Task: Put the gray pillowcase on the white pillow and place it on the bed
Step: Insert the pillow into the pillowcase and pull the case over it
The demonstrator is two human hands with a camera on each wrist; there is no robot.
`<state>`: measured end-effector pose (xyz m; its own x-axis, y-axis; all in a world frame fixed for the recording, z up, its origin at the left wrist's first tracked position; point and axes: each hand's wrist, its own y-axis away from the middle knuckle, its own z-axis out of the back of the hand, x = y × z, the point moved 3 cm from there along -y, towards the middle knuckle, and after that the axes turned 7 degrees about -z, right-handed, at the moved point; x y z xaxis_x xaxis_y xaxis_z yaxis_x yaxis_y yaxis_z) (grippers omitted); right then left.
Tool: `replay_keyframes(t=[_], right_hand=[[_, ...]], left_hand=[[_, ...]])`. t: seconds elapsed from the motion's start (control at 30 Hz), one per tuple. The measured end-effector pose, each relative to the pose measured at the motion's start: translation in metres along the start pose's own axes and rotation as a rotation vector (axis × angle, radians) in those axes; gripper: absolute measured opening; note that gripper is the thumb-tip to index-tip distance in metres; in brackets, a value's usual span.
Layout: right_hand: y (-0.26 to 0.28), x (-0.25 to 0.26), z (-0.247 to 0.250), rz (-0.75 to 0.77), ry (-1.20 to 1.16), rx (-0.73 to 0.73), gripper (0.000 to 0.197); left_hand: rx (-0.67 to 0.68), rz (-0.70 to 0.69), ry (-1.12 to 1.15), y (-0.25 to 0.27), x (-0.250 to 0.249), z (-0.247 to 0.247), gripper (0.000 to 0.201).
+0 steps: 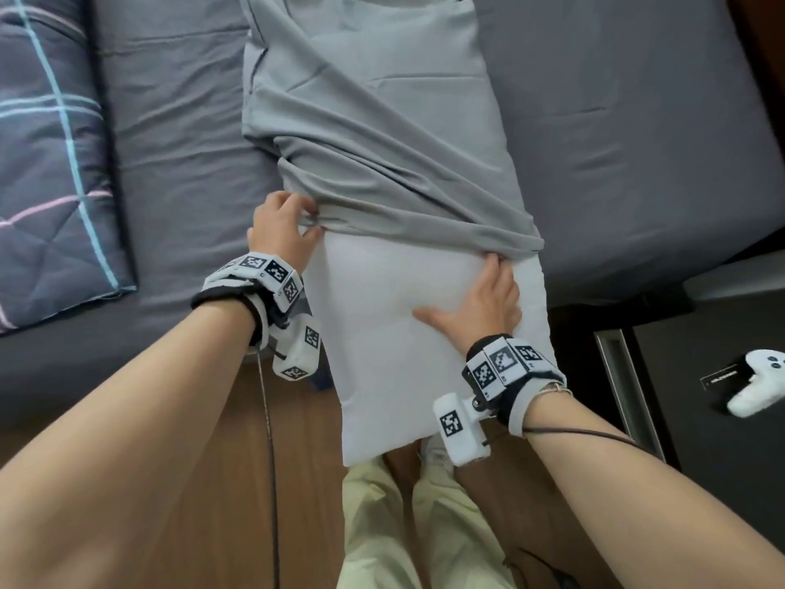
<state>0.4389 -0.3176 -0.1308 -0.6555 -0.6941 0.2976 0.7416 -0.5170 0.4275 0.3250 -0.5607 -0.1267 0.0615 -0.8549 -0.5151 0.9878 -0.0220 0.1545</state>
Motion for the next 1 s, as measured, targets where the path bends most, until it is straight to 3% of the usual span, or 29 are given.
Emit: replay_keyframes(t=[0.1, 0.23, 0.43, 0.6, 0.73, 0.83, 1.0], right_hand=[[-0.004, 0.004, -0.009, -0.007, 0.056, -0.013, 0.116], [-0.011, 0.011, -0.019, -0.025, 0.096, -0.061, 0.083], [-0.033, 0.023, -0.008, 0.028, 0.056, 0.016, 0.032], [-0.040, 0.033, 0.016, 0.048, -0.199, -0.017, 0.023], [-0.043, 0.047, 0.038, 0.040, -0.427, -0.067, 0.038], [-0.044, 0.056, 0.043, -0.021, -0.522, -0.017, 0.033], [-0.045, 0.051, 0.047, -0.049, -0.511, 0.022, 0.019]], left_hand=[[0.035, -0.019, 0.006, -0.005, 0.003, -0.007, 0.020], [0.081, -0.020, 0.081, -0.006, 0.012, -0.009, 0.017], [0.092, -0.009, 0.214, 0.000, 0.011, 0.008, 0.004], [0.116, 0.007, 0.174, 0.010, 0.010, 0.023, 0.010], [0.186, 0.040, 0.135, 0.034, 0.015, 0.031, 0.009], [0.294, 0.036, 0.140, 0.058, 0.011, 0.031, 0.005], [0.501, 0.027, 0.239, 0.100, 0.013, 0.022, 0.019]])
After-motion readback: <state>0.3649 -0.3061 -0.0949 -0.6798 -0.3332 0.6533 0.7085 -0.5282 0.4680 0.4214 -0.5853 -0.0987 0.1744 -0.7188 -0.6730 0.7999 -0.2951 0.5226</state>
